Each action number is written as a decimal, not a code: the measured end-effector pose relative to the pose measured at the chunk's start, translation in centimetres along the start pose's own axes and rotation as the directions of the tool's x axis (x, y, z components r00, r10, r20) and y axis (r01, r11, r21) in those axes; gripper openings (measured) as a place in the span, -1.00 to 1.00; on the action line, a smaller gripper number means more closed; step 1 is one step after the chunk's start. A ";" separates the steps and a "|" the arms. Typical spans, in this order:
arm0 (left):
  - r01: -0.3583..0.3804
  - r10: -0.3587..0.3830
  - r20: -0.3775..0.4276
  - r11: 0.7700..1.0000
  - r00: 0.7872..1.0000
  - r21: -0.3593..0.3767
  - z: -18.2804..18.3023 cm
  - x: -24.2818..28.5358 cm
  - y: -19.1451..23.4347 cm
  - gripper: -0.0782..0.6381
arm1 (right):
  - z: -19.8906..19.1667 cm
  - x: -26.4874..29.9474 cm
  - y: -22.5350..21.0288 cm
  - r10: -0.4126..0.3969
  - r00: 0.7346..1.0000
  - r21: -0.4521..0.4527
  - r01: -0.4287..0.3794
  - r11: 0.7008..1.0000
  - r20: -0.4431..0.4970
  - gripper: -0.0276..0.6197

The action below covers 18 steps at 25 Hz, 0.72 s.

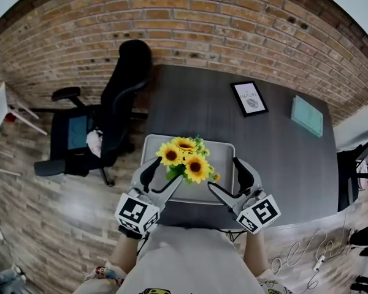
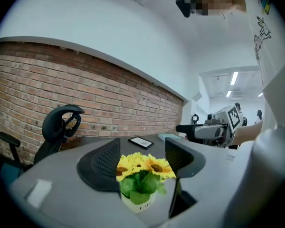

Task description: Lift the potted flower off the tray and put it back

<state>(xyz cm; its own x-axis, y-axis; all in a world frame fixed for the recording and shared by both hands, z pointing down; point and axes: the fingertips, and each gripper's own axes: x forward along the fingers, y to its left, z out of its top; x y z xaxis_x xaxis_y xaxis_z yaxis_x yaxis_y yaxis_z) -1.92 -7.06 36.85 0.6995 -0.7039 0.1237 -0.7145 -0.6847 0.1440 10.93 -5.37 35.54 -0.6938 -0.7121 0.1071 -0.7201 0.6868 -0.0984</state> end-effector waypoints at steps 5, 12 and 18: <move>0.001 0.001 0.070 1.000 0.998 -0.026 3.7 -0.3 -1.1 -0.04 | 2.9 -0.4 0.5 0.035 0.998 -0.036 -0.033 0.999 0.060 0.08; -0.017 0.023 0.117 0.999 0.993 -0.047 5.3 -1.5 -2.0 -0.33 | 4.5 -0.7 0.5 0.031 0.993 -0.061 -0.024 0.998 0.115 -0.36; -0.045 0.048 0.083 0.998 0.995 -0.031 4.4 -1.9 -2.1 -0.50 | 4.8 -1.5 -0.1 -0.032 0.990 -0.051 0.040 0.998 0.138 -0.65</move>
<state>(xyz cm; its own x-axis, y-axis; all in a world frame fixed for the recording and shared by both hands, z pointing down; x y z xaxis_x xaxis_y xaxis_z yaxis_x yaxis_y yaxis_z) -1.82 -5.14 32.01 0.6608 -0.7490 0.0484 -0.7445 -0.6459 0.1689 12.03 -5.07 30.59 -0.6640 -0.7472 -0.0278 -0.7459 0.6646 -0.0439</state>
